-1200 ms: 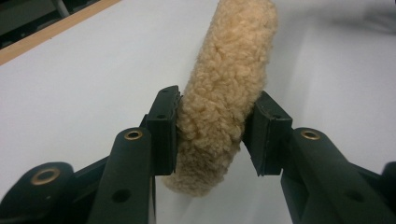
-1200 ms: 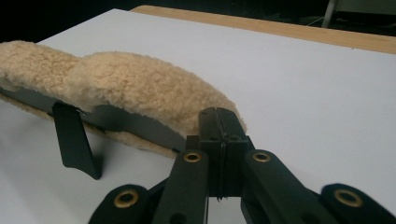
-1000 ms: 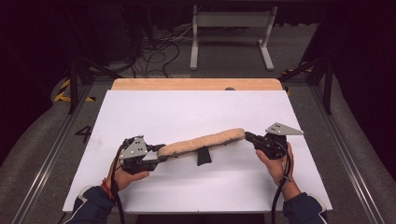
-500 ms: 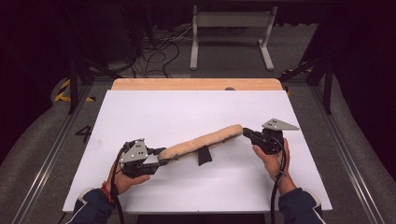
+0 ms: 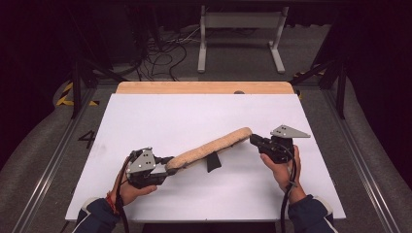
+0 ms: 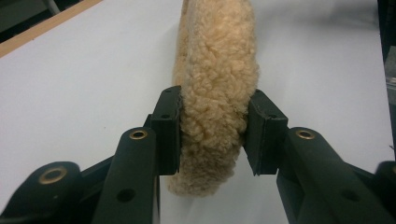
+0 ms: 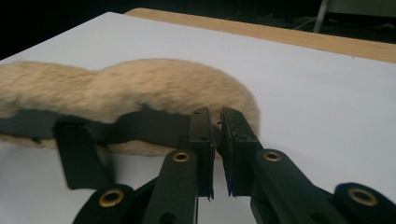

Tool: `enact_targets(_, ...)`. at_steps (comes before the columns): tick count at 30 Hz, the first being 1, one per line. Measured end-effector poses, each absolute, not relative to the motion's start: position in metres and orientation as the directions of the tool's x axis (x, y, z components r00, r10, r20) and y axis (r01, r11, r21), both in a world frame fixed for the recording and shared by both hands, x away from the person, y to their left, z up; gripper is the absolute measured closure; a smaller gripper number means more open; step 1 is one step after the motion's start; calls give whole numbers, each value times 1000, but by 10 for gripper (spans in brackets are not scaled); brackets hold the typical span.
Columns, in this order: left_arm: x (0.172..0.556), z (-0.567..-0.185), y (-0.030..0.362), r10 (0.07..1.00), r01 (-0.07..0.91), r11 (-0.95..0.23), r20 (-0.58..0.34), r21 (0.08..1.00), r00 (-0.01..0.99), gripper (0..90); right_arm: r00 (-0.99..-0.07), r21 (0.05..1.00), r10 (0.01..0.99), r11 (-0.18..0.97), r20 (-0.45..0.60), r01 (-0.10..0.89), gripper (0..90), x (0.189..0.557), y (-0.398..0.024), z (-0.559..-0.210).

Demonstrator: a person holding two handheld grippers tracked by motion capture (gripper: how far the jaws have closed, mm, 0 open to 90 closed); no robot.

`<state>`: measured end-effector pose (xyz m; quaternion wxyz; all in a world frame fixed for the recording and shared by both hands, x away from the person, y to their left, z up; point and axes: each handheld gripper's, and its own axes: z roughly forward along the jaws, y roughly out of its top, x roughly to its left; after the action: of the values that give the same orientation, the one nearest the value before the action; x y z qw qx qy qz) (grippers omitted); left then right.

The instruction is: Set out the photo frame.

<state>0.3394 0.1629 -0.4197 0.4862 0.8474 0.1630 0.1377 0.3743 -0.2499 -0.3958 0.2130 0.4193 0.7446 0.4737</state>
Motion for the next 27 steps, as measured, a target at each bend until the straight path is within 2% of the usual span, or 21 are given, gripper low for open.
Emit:
enact_targets(2,339,-420,162,408,141,-475,76,869,910,620,-587,888,806,215,74,407,898,367,-244,-394)
enact_targets(6,338,-419,162,405,137,-479,80,867,911,622,-628,889,775,234,74,394,900,362,-230,-396)
enact_targets(27,322,-418,147,356,102,-504,99,858,929,646,-608,873,790,239,79,424,900,384,-205,-411)
